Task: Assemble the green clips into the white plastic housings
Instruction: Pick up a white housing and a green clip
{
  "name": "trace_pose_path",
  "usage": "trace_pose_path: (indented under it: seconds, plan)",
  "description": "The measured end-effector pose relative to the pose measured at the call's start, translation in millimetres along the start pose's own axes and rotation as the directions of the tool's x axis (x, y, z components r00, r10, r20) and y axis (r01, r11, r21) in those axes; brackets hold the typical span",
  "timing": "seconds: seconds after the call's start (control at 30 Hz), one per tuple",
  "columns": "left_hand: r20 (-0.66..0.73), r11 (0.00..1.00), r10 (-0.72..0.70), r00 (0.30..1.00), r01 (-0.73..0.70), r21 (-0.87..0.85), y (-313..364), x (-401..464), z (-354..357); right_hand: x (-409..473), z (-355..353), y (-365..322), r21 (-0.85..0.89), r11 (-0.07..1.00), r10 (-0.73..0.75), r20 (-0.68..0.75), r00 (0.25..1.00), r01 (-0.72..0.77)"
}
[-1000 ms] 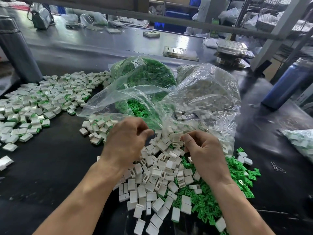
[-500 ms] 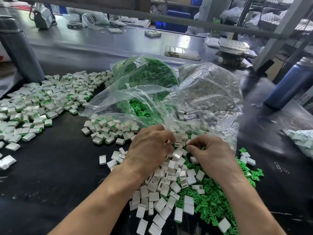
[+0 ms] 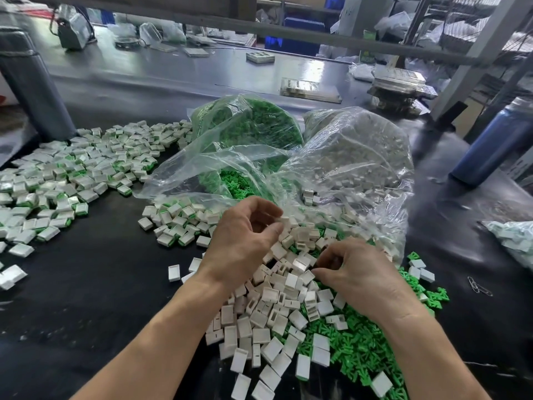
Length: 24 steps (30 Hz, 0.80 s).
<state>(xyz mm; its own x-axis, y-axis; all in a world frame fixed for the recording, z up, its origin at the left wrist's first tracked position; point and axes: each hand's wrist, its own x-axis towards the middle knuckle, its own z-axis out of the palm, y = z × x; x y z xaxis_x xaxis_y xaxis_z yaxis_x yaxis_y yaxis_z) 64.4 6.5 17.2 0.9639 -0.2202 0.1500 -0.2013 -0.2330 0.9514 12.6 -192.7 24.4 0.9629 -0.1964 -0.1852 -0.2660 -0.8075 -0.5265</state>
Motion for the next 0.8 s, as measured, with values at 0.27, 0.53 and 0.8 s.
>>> trace_pose_path:
  seconds: [0.27, 0.53, 0.8]
  plan:
    - [0.021, 0.983, -0.053, 0.998, 0.056, -0.172, 1.1, 0.0, -2.8, 0.6, 6.1, 0.9, 0.080, 0.997, -0.015, -0.007, 1.000, 0.015]
    - [0.050, 0.965, -0.060, 0.997, 0.071, -0.252, 0.2, 3.1, -3.3, 2.4, 7.6, 1.7, 0.391, 0.899, -0.128, -0.193, 0.973, 0.196]
    - [0.108, 0.967, 0.011, 0.994, 0.017, -0.255, -2.0, 2.3, -1.5, -1.2, 10.4, -6.9, 0.762, 0.573, -0.181, -0.242, 0.953, 0.302]
